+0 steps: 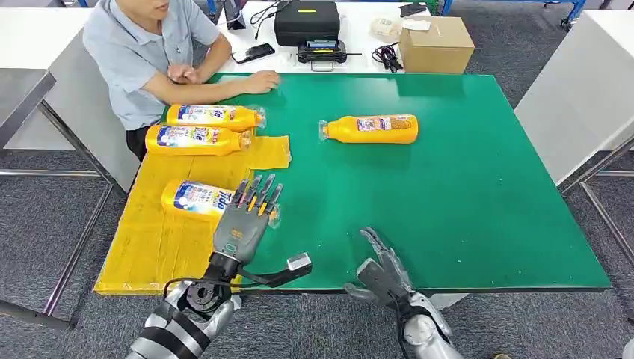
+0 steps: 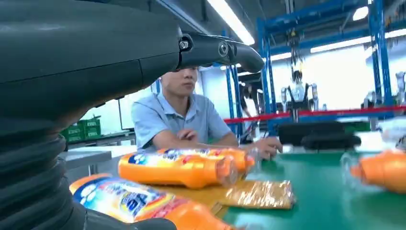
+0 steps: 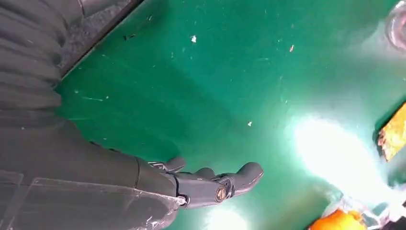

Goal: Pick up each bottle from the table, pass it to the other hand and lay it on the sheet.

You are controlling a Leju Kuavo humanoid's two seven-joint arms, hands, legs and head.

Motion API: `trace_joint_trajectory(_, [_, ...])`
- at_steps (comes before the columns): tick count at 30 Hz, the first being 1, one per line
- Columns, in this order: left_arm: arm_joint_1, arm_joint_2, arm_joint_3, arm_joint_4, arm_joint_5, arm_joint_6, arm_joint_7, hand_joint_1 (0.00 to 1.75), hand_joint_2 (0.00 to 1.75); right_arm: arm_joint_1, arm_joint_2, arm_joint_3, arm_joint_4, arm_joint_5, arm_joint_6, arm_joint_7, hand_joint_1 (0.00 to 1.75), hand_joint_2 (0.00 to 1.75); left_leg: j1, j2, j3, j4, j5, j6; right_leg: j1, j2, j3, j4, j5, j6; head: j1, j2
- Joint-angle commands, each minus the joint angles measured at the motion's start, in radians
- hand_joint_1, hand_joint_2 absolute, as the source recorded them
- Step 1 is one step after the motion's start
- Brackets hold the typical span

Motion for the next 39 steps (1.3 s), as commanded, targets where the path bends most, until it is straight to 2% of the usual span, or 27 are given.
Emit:
trace_joint_trajectory(1, [-0.004,0.032,-0.027,-0.028,0.000,0.000,-0.001,0.00,1.75,0.009,0.003,-0.037,0.003,-0.004,0.008,0.003,0.00,1.75,0.001,0.001,0.002,0.000,-0.001,-0.002,0.002,0.000,0.002,0.000,-0.001,-0.003,0.000,0.000])
trace_joint_trajectory(2, [0.000,0.026,-0.016,-0.028,0.009,0.049,-0.012,0.00,1.75,0.008,0.012,-0.049,0.002,-0.038,0.032,-0.004,0.00,1.75,0.001,0.000,0.001,0.000,-0.001,-0.002,0.001,0.000,0.001,0.000,-0.001,-0.002,0.000,0.000])
trace_joint_trajectory(3, [0.012,0.010,0.011,-0.025,0.067,0.135,-0.048,0.00,1.75,0.005,0.023,-0.073,0.003,-0.124,0.105,-0.018,0.00,1.75,0.002,0.001,0.002,0.000,-0.001,-0.003,0.002,0.000,0.002,0.000,-0.001,-0.003,0.000,0.000])
trace_joint_trajectory(4, [0.054,-0.020,0.064,-0.101,0.179,0.135,-0.159,0.00,1.75,0.014,0.038,-0.099,-0.020,-0.190,0.121,-0.031,0.00,1.75,0.001,0.001,0.002,0.000,-0.001,-0.002,0.002,0.001,0.002,-0.001,0.000,-0.003,0.000,0.000])
trace_joint_trajectory(6, [0.124,-0.119,0.173,-0.122,0.472,0.135,-0.426,0.00,1.75,0.056,0.058,-0.107,-0.120,-0.200,0.058,-0.032,0.00,1.75,0.001,0.002,0.001,0.001,-0.002,-0.002,0.002,0.001,0.001,0.000,-0.001,-0.002,0.000,0.000])
trace_joint_trajectory(7, [0.142,-0.144,0.174,-0.103,0.609,0.135,-0.532,0.00,1.75,0.093,0.067,-0.108,-0.204,-0.238,0.064,-0.005,0.00,0.00,0.002,0.002,0.001,0.001,-0.002,-0.002,0.002,0.001,0.001,0.000,-0.001,-0.003,0.000,0.000])
trace_joint_trajectory(8, [0.154,-0.143,0.133,-0.093,0.784,0.133,-0.561,0.00,1.75,0.127,0.074,-0.103,-0.275,-0.258,0.040,0.025,0.00,0.00,0.001,0.001,0.001,0.001,-0.002,-0.001,0.001,0.000,0.001,0.000,-0.002,-0.002,0.000,0.000])
trace_joint_trajectory(9, [0.169,-0.138,0.105,-0.109,0.888,0.135,-0.580,0.00,1.75,0.157,0.073,-0.084,-0.341,-0.249,0.006,0.027,0.00,1.75,0.001,0.000,0.002,0.001,-0.003,-0.002,0.002,-0.001,0.002,0.001,-0.003,-0.003,0.000,0.000])
trace_joint_trajectory(12, [0.190,-0.133,0.062,-0.134,1.159,0.109,-0.652,0.00,1.75,0.218,0.088,-0.052,-0.498,-0.309,-0.018,-0.054,0.00,1.75,0.001,0.000,0.000,0.001,-0.003,-0.002,0.001,0.000,0.000,0.001,-0.003,-0.002,0.000,0.000])
trace_joint_trajectory(14, [0.169,-0.118,0.029,-0.109,1.241,0.097,-0.668,0.00,1.75,0.227,0.093,-0.022,-0.562,-0.277,-0.074,-0.109,0.00,1.75,0.000,0.001,-0.002,0.001,-0.003,-0.002,0.001,0.001,-0.003,0.001,-0.002,-0.002,0.000,0.000])
trace_joint_trajectory(16, [0.163,-0.128,0.039,-0.097,1.226,0.135,-0.700,0.00,1.75,0.209,0.098,-0.003,-0.538,-0.293,-0.065,-0.033,0.00,1.75,0.001,0.000,-0.004,0.001,-0.003,-0.002,0.001,0.000,-0.005,0.002,-0.002,-0.003,0.000,0.000])
trace_joint_trajectory(19, [0.150,-0.126,0.014,-0.115,1.320,0.108,-0.719,0.00,1.75,0.166,0.079,0.045,-0.451,-0.266,-0.081,-0.018,0.00,1.75,0.001,0.003,-0.005,0.000,-0.002,-0.002,0.001,0.002,-0.006,0.000,0.000,-0.002,0.000,0.000])
trace_joint_trajectory(20, [0.153,-0.123,0.001,-0.132,1.361,0.085,-0.718,0.00,1.75,0.158,0.059,0.075,-0.438,-0.127,-0.193,-0.032,0.00,1.75,0.002,0.004,-0.003,0.000,-0.003,-0.002,0.002,0.002,-0.004,-0.001,-0.001,-0.003,0.000,0.000])
trace_joint_trajectory(21, [0.158,-0.116,-0.015,-0.146,1.380,0.068,-0.711,0.00,1.75,0.153,0.037,0.097,-0.426,0.080,-0.354,0.013,0.00,1.75,0.001,0.003,-0.004,0.000,-0.002,-0.002,0.001,0.001,-0.005,0.000,0.000,-0.002,0.000,0.000])
trace_joint_trajectory(22, [0.164,-0.110,-0.027,-0.161,1.393,0.052,-0.702,0.00,1.75,0.145,0.000,0.134,-0.408,0.352,-0.510,0.088,0.00,1.75,0.002,0.003,-0.003,0.000,-0.002,-0.002,0.002,0.001,-0.004,0.000,-0.001,-0.003,0.000,0.000])
trace_joint_trajectory(24, [0.169,-0.099,-0.051,-0.173,1.380,0.049,-0.702,0.00,1.75,0.132,-0.031,0.139,-0.391,0.385,-0.501,0.147,0.00,1.75,0.002,0.003,-0.003,0.000,-0.002,-0.002,0.002,0.001,-0.004,-0.001,-0.001,-0.003,0.000,0.000])
trace_joint_trajectory(25, [0.167,-0.098,-0.057,-0.173,1.376,0.051,-0.702,0.00,1.75,0.106,-0.060,0.143,-0.359,0.497,-0.525,0.203,0.00,1.75,0.001,0.002,-0.004,-0.001,-0.001,-0.001,0.001,0.001,-0.005,-0.001,0.000,-0.002,0.000,0.000])
trace_joint_trajectory(26, [0.162,-0.097,-0.065,-0.171,1.376,0.048,-0.702,0.00,1.75,0.080,-0.078,0.142,-0.320,0.522,-0.519,0.225,0.00,1.75,0.001,0.003,-0.003,-0.001,-0.002,-0.001,0.001,0.001,-0.003,-0.002,-0.001,-0.002,0.000,0.000])
trace_joint_trajectory(31, [0.143,-0.100,-0.090,-0.148,1.364,0.066,-0.702,0.00,1.75,-0.020,-0.093,0.126,-0.175,0.553,-0.529,0.242,0.00,1.75,0.001,0.003,-0.002,-0.001,-0.001,-0.001,0.001,0.002,-0.003,-0.002,0.000,-0.002,0.000,0.000])
trace_joint_trajectory(39, [0.143,-0.099,-0.101,-0.131,1.368,0.066,-0.692,0.00,1.75,-0.032,-0.094,0.145,-0.134,0.580,-0.515,0.272,0.00,1.75,0.001,0.002,-0.001,-0.001,-0.002,-0.002,0.001,0.001,-0.002,-0.002,-0.001,-0.003,0.000,0.000])
